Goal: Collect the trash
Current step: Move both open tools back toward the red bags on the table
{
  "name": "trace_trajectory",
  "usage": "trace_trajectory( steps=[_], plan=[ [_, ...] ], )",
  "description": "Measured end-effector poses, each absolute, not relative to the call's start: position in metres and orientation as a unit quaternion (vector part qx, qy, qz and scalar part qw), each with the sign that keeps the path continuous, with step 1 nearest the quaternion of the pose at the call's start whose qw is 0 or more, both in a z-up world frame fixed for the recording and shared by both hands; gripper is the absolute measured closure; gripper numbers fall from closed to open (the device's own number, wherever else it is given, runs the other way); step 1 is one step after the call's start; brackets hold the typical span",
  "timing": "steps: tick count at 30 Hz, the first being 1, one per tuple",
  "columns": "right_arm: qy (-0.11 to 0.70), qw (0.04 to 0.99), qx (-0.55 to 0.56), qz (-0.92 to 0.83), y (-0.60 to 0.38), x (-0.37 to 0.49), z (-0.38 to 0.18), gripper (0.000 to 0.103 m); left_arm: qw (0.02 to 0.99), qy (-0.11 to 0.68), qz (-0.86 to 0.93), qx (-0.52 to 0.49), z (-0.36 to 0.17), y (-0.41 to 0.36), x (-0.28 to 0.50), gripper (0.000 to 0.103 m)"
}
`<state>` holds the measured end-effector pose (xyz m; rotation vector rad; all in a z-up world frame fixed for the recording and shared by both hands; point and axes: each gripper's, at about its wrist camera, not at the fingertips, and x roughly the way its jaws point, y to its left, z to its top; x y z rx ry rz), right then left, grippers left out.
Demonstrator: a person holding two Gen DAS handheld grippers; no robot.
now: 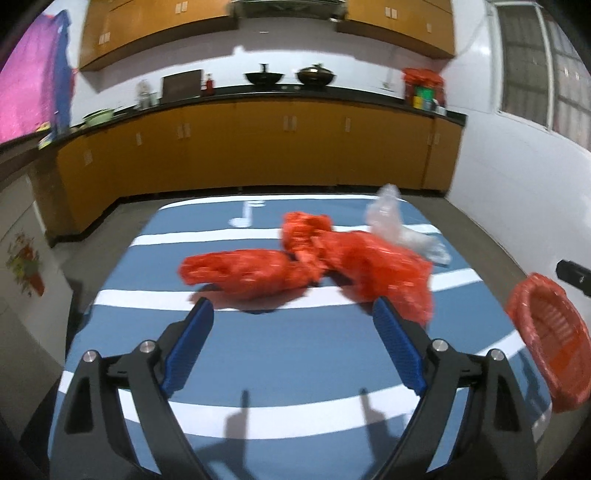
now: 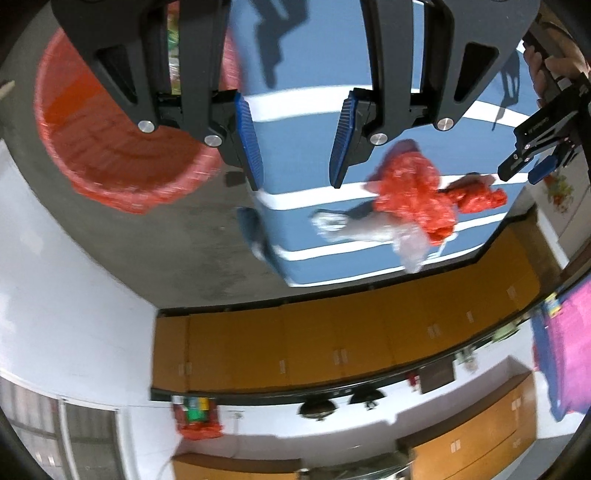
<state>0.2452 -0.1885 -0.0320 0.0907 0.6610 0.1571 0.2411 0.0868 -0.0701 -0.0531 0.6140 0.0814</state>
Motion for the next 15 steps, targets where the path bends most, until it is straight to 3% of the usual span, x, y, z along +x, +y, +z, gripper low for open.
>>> trace_trajectory(
  steps=[15],
  plan=[
    [0.346,0.919,-0.004,0.191,-0.060,0.305,-0.056,0.064,0.948,0.296,0.102,-0.061,-0.075,0.154,0.232,0.017]
  ],
)
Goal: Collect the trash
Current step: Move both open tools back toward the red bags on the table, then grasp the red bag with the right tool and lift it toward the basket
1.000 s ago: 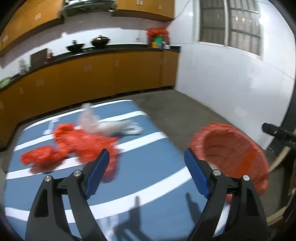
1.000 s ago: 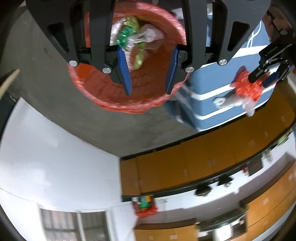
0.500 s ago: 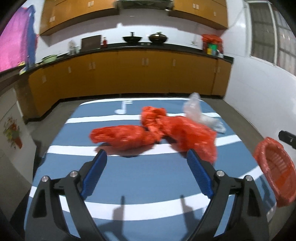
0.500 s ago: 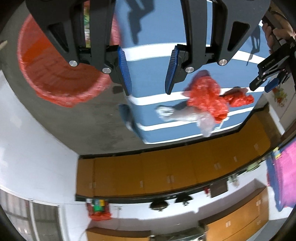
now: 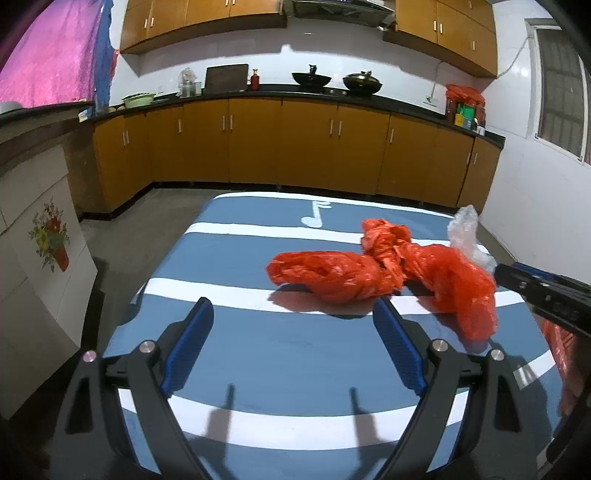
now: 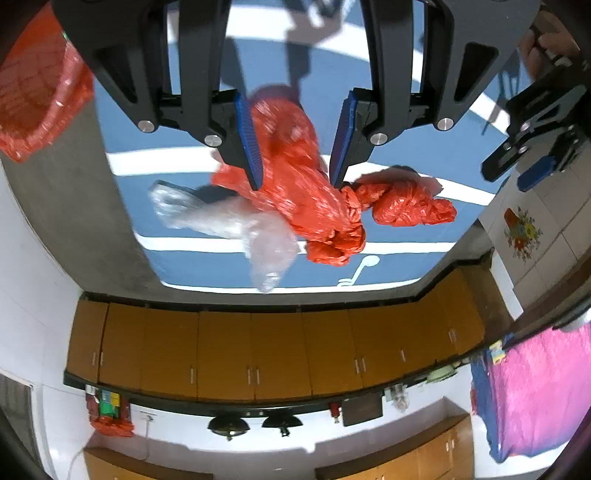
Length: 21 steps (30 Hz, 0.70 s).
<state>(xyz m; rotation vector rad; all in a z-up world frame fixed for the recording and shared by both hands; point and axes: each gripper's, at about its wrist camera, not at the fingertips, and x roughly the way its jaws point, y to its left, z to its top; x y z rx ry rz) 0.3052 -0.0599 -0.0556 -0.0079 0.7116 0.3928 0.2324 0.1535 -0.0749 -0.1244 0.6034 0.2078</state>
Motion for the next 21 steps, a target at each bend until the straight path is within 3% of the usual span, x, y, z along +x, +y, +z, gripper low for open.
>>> trace_trajectory(
  steps=[11,13,16,21],
  plan=[
    [0.382,0.905,-0.037,0.184,-0.043,0.327,-0.085,0.065,0.942,0.309,0.108,-0.072,-0.086,0.166,0.235,0.017],
    [0.388,0.902,-0.041,0.184,-0.044,0.327,-0.089,0.086,0.941,0.313,0.107,-0.074,-0.088,0.165,0.236,0.017],
    [0.387,0.902,-0.039,0.190,-0.047,0.323,-0.088,0.093,0.941,0.314,0.106,-0.073,-0.090,0.163,0.236,0.017],
    [0.371,0.905,-0.019,0.210,-0.057,0.308,-0.077,0.096,0.941,0.312,0.104,-0.075,-0.089,0.163,0.235,0.017]
  ],
)
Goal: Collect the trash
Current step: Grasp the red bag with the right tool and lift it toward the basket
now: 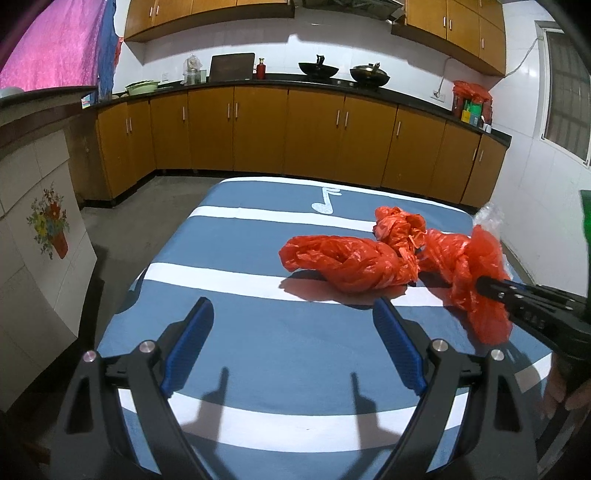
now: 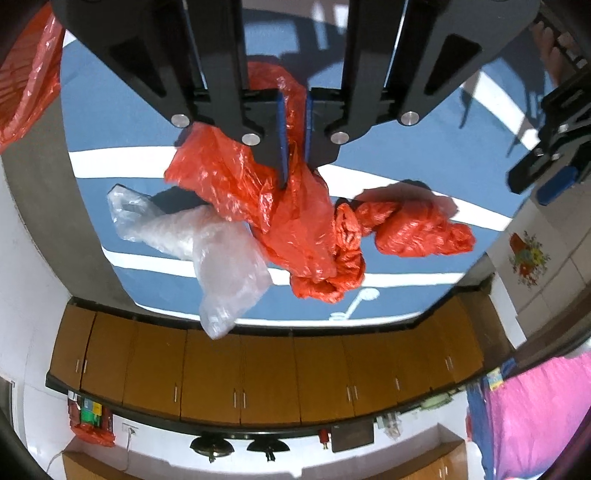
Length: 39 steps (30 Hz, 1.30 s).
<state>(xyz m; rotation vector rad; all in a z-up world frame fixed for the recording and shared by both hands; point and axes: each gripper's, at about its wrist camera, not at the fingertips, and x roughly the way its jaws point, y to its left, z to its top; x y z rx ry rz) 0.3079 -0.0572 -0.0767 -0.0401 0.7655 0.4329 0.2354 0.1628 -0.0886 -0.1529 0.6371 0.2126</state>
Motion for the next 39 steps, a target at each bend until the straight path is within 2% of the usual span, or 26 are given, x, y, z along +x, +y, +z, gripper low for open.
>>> trace_trajectory(
  steps=[17,33,39],
  plan=[
    [0.309,0.911,0.008,0.272,-0.070,0.263,-0.030,0.096,0.944,0.302,0.106,-0.077,-0.079,0.161,0.240,0.017],
    [0.242,0.941,0.021,0.234,-0.095,0.258,0.009,0.096,0.949,0.292,0.100,-0.065,-0.069,0.154,0.240,0.017],
    [0.247,0.947,0.028,0.201,-0.113,0.263,0.002,0.096,0.949,0.297,0.086,-0.060,-0.068,0.152,0.266,0.017]
  ],
)
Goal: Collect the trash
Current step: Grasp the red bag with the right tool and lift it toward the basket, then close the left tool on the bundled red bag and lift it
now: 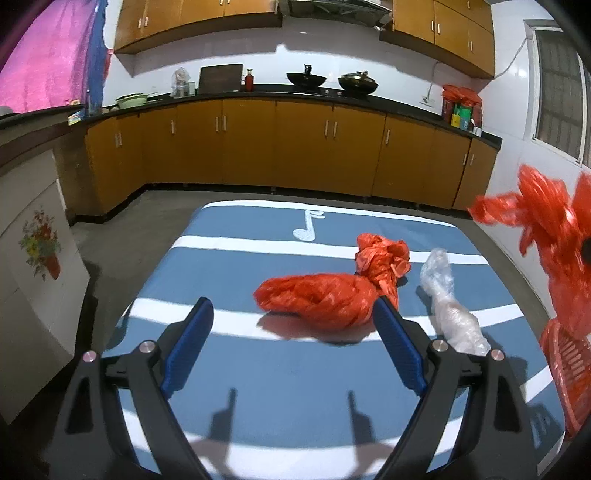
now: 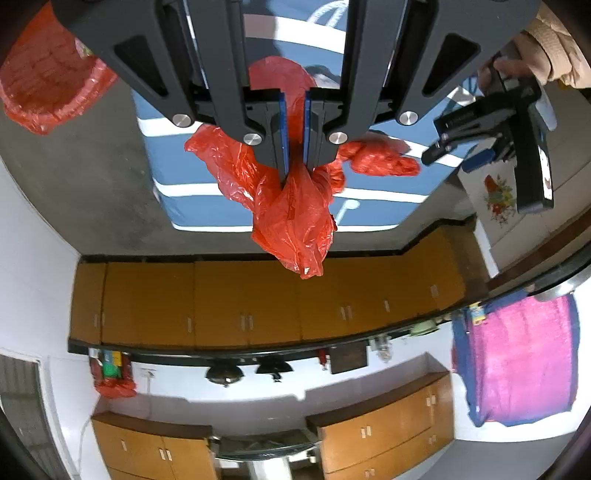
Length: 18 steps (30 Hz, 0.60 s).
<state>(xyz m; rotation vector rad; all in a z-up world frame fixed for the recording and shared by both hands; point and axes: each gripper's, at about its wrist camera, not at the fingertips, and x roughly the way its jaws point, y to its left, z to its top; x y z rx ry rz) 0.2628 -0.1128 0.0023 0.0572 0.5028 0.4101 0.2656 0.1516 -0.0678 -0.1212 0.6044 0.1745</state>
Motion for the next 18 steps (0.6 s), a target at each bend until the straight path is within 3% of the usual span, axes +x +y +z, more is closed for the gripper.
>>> trace_trajectory(
  steps=[18],
  plan=[
    [0.281,0.944,0.037,0.167,-0.130,0.276,-0.025,0.096,0.917,0.395,0.033,-0.046,-0.116,0.150,0.353,0.017]
  ],
)
